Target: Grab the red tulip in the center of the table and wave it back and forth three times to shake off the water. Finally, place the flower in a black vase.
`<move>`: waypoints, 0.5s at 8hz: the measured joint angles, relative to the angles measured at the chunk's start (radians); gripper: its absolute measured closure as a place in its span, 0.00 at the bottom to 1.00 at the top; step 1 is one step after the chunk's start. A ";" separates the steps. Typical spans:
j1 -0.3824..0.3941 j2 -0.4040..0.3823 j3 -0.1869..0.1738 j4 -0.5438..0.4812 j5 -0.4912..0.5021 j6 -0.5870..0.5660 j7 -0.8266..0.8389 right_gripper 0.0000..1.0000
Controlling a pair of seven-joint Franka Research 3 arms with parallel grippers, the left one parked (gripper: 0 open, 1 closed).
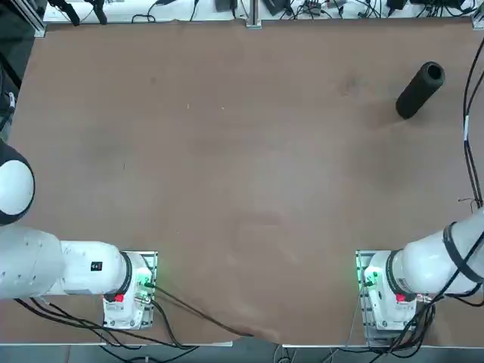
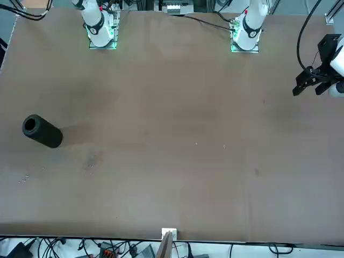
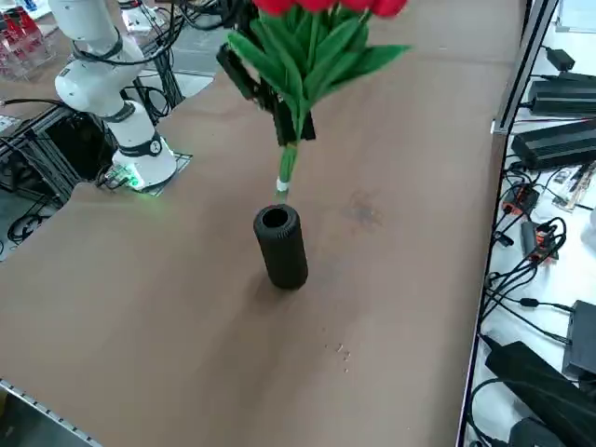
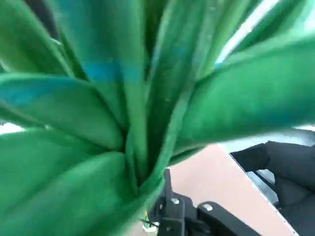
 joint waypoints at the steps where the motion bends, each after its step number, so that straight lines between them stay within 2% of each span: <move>1: 0.045 0.005 0.025 -0.011 0.001 -0.002 -0.001 0.89; 2: 0.107 0.013 0.048 -0.017 0.006 -0.004 0.006 0.89; 4: 0.285 0.031 0.077 -0.018 0.008 -0.021 0.083 0.89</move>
